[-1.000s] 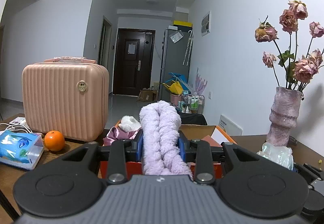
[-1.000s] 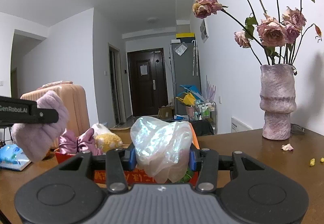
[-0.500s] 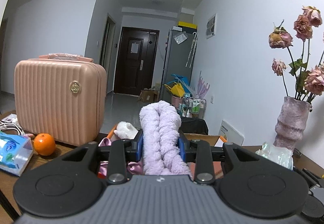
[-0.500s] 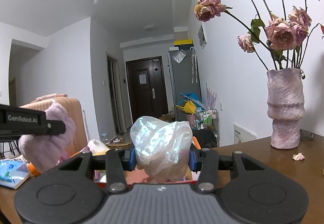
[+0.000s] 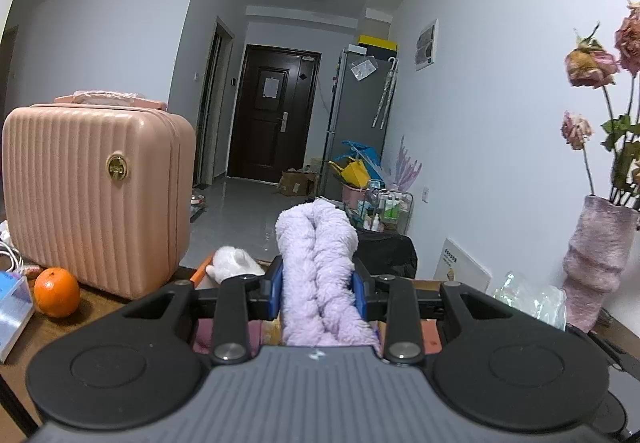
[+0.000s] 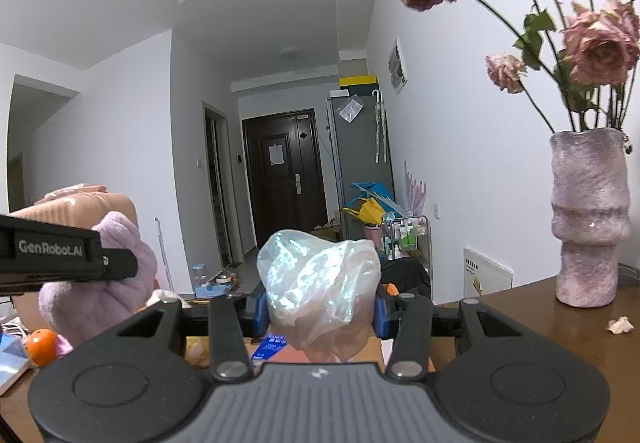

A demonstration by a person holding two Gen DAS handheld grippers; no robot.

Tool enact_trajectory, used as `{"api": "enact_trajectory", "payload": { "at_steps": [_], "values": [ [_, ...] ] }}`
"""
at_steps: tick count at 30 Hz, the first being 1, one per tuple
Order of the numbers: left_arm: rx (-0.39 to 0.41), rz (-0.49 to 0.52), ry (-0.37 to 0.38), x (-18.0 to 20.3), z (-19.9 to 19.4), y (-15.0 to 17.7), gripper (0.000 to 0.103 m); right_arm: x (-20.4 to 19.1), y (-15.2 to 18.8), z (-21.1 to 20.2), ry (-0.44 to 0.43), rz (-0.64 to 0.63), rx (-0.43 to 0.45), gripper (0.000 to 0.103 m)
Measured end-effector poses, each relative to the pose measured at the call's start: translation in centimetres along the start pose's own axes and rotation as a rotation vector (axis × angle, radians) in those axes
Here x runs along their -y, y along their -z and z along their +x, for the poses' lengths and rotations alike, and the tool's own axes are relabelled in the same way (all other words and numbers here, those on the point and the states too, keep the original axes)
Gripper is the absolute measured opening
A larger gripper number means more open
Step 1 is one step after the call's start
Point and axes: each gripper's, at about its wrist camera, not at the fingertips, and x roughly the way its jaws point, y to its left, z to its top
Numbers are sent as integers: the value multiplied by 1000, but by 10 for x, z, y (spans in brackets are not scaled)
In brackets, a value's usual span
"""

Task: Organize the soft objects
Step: 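Carry the sock and plastic bag in both grippers over the cardboard box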

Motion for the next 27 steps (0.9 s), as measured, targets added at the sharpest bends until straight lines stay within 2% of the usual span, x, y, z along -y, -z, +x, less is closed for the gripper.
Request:
{"api": "enact_trajectory", "payload": {
  "at_steps": [9,18,21,24,26,27],
  "values": [
    [-10,21,-34,-2,41,-2,33,-7,-1,49,-5,-21,-30,46],
    [-36,20,-68,-10,67,-2,33,-14,1,75,-13,-49,-79,46],
    [-46,18,-77,-9,70,0,33,-13,1,80,-18,-55,-100,49],
    [-50,24,-89,-9,70,1,42,-11,1,81,-16,-54,-108,55],
    [-49,26,-113,-12,70,1,60,-11,0,81,-11,-56,-118,62],
    [-48,21,-118,-14,69,1,65,-10,0,81,-11,-54,-121,69]
  ]
}}
